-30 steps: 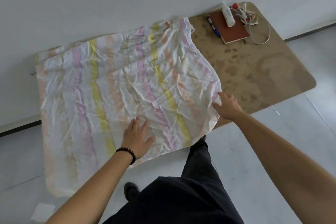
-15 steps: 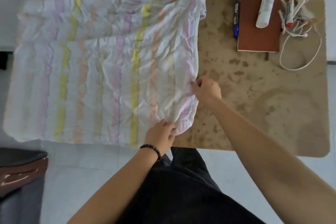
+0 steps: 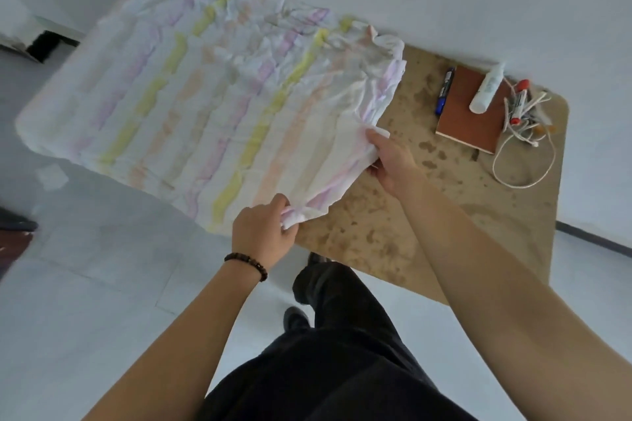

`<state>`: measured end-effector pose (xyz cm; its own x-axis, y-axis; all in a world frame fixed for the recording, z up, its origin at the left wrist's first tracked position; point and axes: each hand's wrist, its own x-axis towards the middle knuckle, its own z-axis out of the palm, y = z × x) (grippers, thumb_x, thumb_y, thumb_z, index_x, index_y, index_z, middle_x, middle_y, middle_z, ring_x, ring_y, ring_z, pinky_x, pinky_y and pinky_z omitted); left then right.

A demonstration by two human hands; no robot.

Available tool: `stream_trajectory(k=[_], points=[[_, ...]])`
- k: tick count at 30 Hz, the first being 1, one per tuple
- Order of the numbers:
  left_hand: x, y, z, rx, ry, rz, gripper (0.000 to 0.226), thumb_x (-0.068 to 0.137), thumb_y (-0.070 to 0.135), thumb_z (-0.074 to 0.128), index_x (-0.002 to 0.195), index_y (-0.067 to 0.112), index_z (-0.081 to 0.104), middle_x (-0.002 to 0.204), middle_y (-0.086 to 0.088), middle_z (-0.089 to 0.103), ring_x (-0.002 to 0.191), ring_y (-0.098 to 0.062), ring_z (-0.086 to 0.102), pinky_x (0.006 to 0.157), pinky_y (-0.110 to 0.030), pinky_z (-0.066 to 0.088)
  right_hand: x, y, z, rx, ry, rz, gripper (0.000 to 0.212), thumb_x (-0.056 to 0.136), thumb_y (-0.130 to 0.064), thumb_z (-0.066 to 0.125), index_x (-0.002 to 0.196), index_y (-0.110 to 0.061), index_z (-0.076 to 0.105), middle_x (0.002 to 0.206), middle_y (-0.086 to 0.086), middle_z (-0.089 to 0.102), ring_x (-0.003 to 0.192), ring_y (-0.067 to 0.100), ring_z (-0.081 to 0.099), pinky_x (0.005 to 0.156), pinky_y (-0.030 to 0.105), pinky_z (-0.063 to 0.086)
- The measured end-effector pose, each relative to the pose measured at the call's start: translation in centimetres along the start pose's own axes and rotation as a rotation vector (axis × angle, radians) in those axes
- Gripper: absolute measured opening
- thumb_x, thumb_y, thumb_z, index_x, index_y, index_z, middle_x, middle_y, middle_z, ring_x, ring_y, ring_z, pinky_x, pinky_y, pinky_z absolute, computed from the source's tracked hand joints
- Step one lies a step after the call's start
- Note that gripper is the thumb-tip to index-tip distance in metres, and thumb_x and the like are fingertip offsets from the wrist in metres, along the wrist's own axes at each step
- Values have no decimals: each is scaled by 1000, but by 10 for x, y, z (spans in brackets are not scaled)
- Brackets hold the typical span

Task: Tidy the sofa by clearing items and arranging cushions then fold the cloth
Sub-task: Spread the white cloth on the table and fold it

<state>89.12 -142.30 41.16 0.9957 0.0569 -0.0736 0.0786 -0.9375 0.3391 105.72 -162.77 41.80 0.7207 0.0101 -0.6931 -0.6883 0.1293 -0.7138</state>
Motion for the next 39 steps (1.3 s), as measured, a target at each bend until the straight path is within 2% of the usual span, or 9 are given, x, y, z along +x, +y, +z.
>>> stream_trajectory(k=[3, 6, 9, 14, 19, 24, 28, 33, 39], points=[[-22, 9, 16, 50, 62, 47, 12, 76, 17, 64, 78, 15, 52, 54, 6, 43, 49, -21, 43, 56, -30, 37, -11, 13, -11, -218, 38, -8, 14, 92, -23, 62, 102, -13, 66, 91, 4, 70, 71, 18, 66, 57, 27, 52], [-39, 21, 32, 210, -286, -49, 21, 89, 29, 50, 106, 21, 58, 94, -1, 58, 92, -24, 54, 86, -40, 39, -23, 27, -29, -595, -41, 171, 8, 93, -19, 58, 88, -14, 63, 77, 4, 60, 58, 17, 54, 56, 28, 46], [-42, 34, 44, 197, -523, -179, 37, 92, 32, 44, 127, 26, 50, 133, -7, 48, 130, -29, 36, 108, -51, 25, -18, 27, -49, -785, -29, 236, 8, 93, -21, 58, 93, -15, 64, 88, 2, 64, 61, 13, 58, 67, 28, 49], [-25, 64, 59, 39, -362, -256, 49, 95, 45, 41, 141, 26, 37, 150, -9, 33, 138, -29, 28, 108, -45, 30, 19, -12, -69, -903, -87, 134, 14, 94, -14, 52, 82, -14, 58, 78, 0, 50, 63, 15, 49, 60, 25, 42], [7, 104, 97, -11, -362, -476, 60, 94, 60, 32, 143, 27, 37, 160, -6, 20, 146, -32, 17, 111, -46, 32, 96, -53, -81, -929, -30, -31, 36, 83, -24, 55, 116, -13, 62, 92, 6, 54, 74, 20, 48, 62, 30, 43], [6, 111, 128, 67, -243, -518, 66, 87, 64, 32, 133, 21, 52, 154, -11, 34, 143, -39, 26, 109, -56, 32, 180, -97, -67, -743, 50, -146, 39, 94, -43, 51, 110, -9, 63, 83, 0, 56, 74, 18, 54, 79, 36, 53], [8, 117, 142, 68, -130, -596, 63, 85, 61, 36, 130, 21, 54, 153, -11, 37, 143, -38, 26, 112, -56, 28, 225, -129, -40, -431, -86, 140, 53, 86, -59, 62, 108, -11, 61, 92, 5, 67, 82, 20, 68, 73, 32, 60], [14, 120, 156, 86, -1, -631, 45, 92, 42, 37, 112, 11, 62, 142, -16, 51, 135, -42, 40, 101, -60, 39, 254, -126, -56, -241, -236, 134, 10, 97, -19, 58, 100, -11, 64, 92, 7, 70, 78, 19, 70, 67, 29, 61], [19, 127, 151, 27, 54, -755, 37, 100, 15, 42, 132, -1, 50, 141, -23, 48, 131, -45, 43, 100, -60, 42, 268, -120, -80, 136, -160, 48, 32, 84, 7, 50, 112, -1, 64, 113, 14, 69, 88, 25, 69, 65, 28, 59]])
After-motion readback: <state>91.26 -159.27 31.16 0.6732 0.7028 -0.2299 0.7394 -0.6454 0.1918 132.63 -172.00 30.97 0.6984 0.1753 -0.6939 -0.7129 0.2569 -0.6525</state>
